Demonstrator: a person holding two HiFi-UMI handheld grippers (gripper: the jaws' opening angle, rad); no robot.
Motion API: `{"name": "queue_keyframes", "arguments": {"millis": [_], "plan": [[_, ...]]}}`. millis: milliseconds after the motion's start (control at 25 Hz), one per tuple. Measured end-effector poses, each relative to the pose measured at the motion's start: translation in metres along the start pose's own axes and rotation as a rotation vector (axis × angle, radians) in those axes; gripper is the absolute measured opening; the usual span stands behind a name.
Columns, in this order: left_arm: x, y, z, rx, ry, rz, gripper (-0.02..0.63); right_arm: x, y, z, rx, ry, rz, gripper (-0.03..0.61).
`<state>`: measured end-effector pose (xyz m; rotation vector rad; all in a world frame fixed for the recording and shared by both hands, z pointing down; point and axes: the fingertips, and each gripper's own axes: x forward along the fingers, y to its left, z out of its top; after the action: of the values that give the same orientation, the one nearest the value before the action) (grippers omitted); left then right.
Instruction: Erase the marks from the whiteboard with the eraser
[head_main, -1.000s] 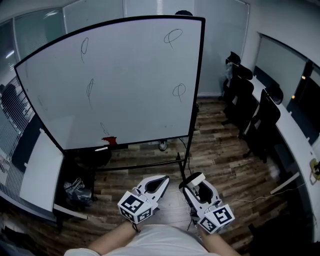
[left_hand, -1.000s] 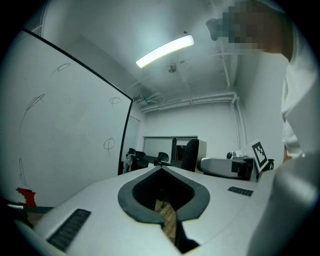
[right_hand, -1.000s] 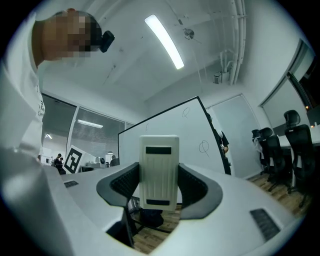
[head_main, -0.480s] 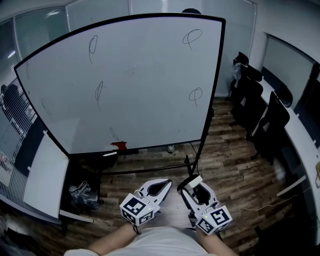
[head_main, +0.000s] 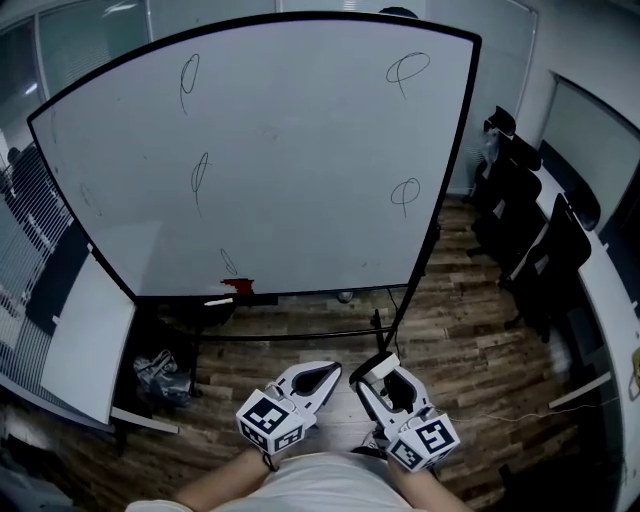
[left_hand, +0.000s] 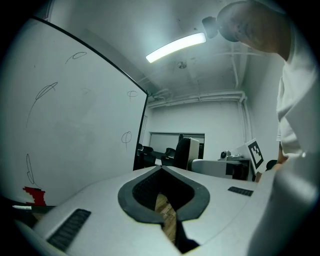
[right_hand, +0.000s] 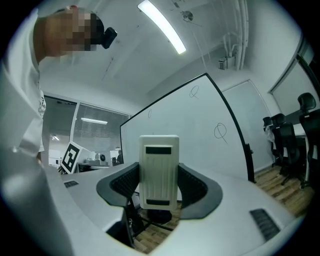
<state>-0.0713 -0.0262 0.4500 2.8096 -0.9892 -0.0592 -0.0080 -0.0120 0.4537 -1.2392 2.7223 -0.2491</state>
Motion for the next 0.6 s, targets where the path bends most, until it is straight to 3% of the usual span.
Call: {"name": "queue_keyframes", "arguments": {"millis": [320, 600], "plan": [[0.064, 0.013, 0.007, 0.016, -0.01, 0.052, 0.006, 0.011, -0.063, 0.012, -0.016, 0.003, 0.053, 0.245], [0.139, 0.011, 0.016, 0.019, -0.005, 0.082, 0.006, 0.017, -0.137, 0.048, -0.027, -0.018, 0.108, 0.245]]}}
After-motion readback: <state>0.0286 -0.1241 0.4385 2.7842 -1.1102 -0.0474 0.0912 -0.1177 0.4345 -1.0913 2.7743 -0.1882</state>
